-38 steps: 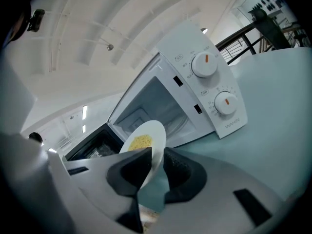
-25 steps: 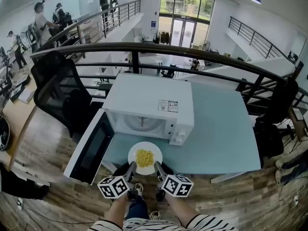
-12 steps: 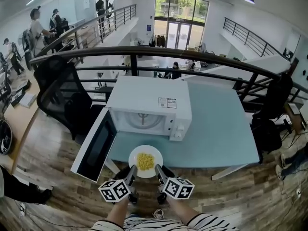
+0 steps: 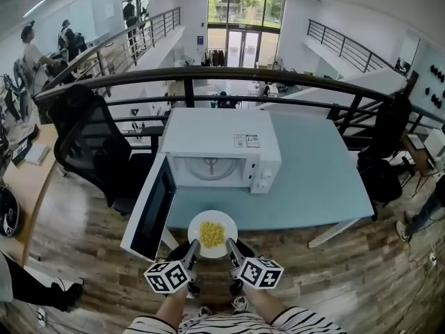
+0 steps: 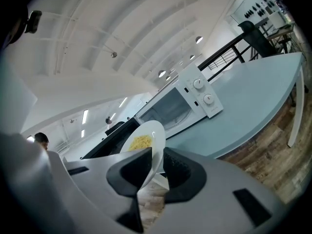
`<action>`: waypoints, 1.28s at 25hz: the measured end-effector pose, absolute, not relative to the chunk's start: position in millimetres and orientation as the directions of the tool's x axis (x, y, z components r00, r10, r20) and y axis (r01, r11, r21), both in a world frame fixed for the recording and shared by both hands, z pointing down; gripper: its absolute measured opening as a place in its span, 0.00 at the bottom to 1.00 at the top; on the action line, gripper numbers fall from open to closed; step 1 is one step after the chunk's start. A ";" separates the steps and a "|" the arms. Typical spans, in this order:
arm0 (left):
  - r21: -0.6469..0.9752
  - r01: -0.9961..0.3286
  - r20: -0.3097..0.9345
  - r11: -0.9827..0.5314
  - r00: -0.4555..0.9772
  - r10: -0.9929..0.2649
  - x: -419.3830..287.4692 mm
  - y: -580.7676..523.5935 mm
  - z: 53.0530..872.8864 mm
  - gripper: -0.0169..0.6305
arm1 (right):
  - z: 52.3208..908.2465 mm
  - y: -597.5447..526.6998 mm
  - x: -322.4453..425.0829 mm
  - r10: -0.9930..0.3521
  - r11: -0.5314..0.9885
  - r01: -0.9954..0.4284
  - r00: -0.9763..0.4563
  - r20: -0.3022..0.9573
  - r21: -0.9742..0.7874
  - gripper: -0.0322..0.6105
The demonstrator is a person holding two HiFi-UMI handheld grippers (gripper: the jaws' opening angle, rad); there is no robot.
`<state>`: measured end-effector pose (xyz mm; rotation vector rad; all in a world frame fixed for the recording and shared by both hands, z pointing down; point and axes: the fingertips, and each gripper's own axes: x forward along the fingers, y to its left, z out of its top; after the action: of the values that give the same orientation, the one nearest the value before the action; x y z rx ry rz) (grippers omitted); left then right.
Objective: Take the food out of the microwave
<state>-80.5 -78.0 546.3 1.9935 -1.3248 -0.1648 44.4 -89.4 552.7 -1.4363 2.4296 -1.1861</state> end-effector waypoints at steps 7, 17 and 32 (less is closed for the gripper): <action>0.636 -0.734 0.280 -0.239 0.508 -0.815 -89.5 -59.1 549.0 0.15 | 555.5 -64.2 35.6 -0.796 0.214 -0.728 -0.516 0.316 -0.651 0.18; 0.636 -0.717 0.276 -0.286 0.557 -0.783 -88.1 -38.6 547.8 0.15 | 554.6 -37.8 37.4 -0.822 0.172 -0.743 -0.470 0.321 -0.647 0.18; 0.636 -0.708 0.271 -0.307 0.578 -0.770 -96.1 -9.4 543.5 0.14 | 551.3 -8.1 29.8 -0.832 0.157 -0.751 -0.451 0.324 -0.641 0.18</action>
<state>-96.1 -9.4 543.5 2.0711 -1.1740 -0.1082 29.8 -8.1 551.3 -1.5861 2.3083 -1.1756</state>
